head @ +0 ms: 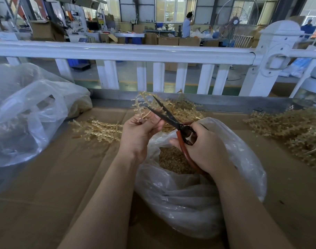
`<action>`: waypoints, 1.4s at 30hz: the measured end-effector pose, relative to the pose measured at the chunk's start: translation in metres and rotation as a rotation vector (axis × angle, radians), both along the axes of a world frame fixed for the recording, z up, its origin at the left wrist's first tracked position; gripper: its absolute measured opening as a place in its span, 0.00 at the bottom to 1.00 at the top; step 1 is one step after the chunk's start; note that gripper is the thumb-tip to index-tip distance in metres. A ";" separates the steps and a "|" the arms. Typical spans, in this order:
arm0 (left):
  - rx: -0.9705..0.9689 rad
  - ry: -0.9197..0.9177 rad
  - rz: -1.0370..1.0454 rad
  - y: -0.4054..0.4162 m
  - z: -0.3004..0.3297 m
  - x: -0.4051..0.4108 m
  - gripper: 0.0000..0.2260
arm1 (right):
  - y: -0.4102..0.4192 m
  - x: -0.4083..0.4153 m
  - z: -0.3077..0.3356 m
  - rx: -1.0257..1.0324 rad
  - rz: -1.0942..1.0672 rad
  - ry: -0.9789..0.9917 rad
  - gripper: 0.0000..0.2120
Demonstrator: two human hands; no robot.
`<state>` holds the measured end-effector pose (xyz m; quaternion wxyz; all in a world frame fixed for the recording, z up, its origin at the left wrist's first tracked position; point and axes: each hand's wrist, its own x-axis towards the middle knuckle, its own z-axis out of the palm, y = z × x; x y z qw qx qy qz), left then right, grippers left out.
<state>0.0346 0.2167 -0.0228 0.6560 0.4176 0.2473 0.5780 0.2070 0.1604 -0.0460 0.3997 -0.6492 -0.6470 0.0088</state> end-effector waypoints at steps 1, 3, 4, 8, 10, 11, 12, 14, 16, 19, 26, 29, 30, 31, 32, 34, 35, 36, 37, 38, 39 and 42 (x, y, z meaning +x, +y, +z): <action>0.001 0.000 0.001 0.000 0.000 0.000 0.03 | 0.000 -0.001 0.001 0.011 -0.004 -0.018 0.23; 0.010 0.000 0.006 0.001 -0.001 0.000 0.03 | -0.001 -0.002 0.001 0.029 -0.011 -0.043 0.23; 0.021 0.001 0.009 0.001 0.000 0.000 0.04 | -0.001 -0.003 0.002 0.038 -0.016 -0.049 0.23; 0.089 0.044 0.006 0.002 0.001 -0.002 0.03 | -0.001 -0.003 0.002 0.040 -0.024 -0.046 0.27; 0.119 0.084 0.018 0.002 0.001 -0.003 0.05 | -0.001 -0.002 0.002 0.019 -0.028 -0.048 0.28; 0.131 0.108 0.027 0.003 0.001 -0.003 0.07 | -0.001 -0.002 0.003 0.014 -0.030 -0.049 0.29; 0.140 0.125 0.036 0.002 0.001 -0.003 0.07 | -0.001 -0.003 0.003 0.010 -0.032 -0.048 0.29; 0.146 0.131 0.035 0.002 0.002 -0.003 0.07 | -0.002 -0.003 0.004 0.007 -0.041 -0.046 0.30; 0.137 0.117 0.021 0.001 0.002 -0.002 0.06 | -0.003 -0.004 0.005 0.007 -0.051 -0.044 0.31; 0.119 0.095 0.012 0.002 0.002 -0.003 0.04 | -0.004 -0.004 0.007 -0.002 -0.051 -0.031 0.32; 0.129 0.065 -0.009 0.003 0.000 -0.004 0.04 | -0.003 -0.004 0.008 -0.001 -0.057 -0.044 0.38; 0.128 0.064 -0.012 0.004 -0.001 -0.004 0.05 | -0.003 -0.004 0.007 0.002 -0.052 -0.042 0.39; 0.128 0.062 -0.013 0.004 -0.001 -0.004 0.05 | -0.003 -0.005 0.007 0.003 -0.051 -0.035 0.39; 0.126 0.056 -0.015 0.004 -0.001 -0.004 0.04 | -0.003 -0.005 0.007 0.004 -0.050 -0.028 0.40; 0.122 0.051 -0.015 0.004 -0.001 -0.004 0.04 | -0.003 -0.005 0.007 0.006 -0.047 -0.026 0.40; 0.109 0.046 -0.013 0.004 0.000 -0.005 0.03 | -0.004 -0.005 0.007 0.012 -0.043 -0.029 0.41; 0.105 0.050 -0.013 0.004 0.000 -0.005 0.02 | -0.004 -0.005 0.008 0.010 -0.043 -0.033 0.41; 0.104 0.063 -0.009 0.004 0.000 -0.005 0.04 | -0.004 -0.005 0.008 0.008 -0.045 -0.040 0.40; 0.108 0.080 -0.009 0.004 0.001 -0.004 0.06 | -0.005 -0.006 0.009 0.011 -0.051 -0.052 0.39; 0.117 0.097 -0.008 0.003 0.001 -0.004 0.09 | -0.005 -0.006 0.010 0.017 -0.060 -0.063 0.37; 0.127 0.108 -0.010 0.002 0.001 -0.003 0.11 | -0.006 -0.006 0.010 0.026 -0.070 -0.070 0.37; 0.155 0.125 -0.027 -0.001 0.002 -0.002 0.14 | -0.006 -0.006 0.010 0.038 -0.088 -0.075 0.36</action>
